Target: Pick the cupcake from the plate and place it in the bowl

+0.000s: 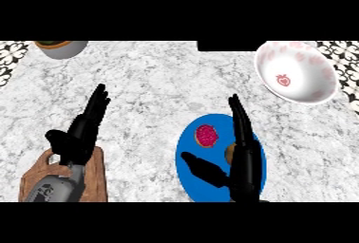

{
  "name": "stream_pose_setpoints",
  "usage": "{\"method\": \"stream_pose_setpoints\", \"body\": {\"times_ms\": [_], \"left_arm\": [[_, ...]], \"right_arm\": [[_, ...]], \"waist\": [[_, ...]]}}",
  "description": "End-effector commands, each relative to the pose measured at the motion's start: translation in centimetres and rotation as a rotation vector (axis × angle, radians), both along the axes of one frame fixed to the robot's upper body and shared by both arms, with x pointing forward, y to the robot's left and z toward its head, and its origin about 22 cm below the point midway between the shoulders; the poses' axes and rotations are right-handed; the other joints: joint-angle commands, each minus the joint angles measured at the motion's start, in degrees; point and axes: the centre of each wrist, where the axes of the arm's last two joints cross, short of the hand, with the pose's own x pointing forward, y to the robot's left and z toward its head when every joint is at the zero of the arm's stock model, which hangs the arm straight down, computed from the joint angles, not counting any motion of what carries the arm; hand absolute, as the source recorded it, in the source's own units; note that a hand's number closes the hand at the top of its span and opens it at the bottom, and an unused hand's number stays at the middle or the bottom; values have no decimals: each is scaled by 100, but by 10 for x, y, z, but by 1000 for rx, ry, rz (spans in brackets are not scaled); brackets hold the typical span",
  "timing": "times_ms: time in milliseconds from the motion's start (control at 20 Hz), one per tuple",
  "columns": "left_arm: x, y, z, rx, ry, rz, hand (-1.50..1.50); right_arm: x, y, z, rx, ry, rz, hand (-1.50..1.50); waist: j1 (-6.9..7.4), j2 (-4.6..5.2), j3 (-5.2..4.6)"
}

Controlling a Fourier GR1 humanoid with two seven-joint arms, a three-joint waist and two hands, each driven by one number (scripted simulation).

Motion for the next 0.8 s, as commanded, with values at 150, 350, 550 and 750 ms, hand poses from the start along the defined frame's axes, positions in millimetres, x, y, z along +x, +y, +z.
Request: {"method": "stream_pose_setpoints", "body": {"times_ms": [150, 350, 550, 750], "left_arm": [[2, -10, -3, -8, 5, -13, 0], [-4, -13, -2, 0, -3, -19, 0], [1, -18, 13, -10, -15, -28, 0], [1, 1, 0, -8, -2, -28, 0]], "right_arm": [[1, 8, 41, -31, 246, -30, -150], [19, 8, 66, -75, 419, -62, -150], [26, 12, 52, -83, 528, -36, -150], [30, 9, 42, -101, 586, -33, -150]], "waist": [[86, 27, 6], [123, 29, 5], [128, 34, 12], [113, 33, 12]]}}
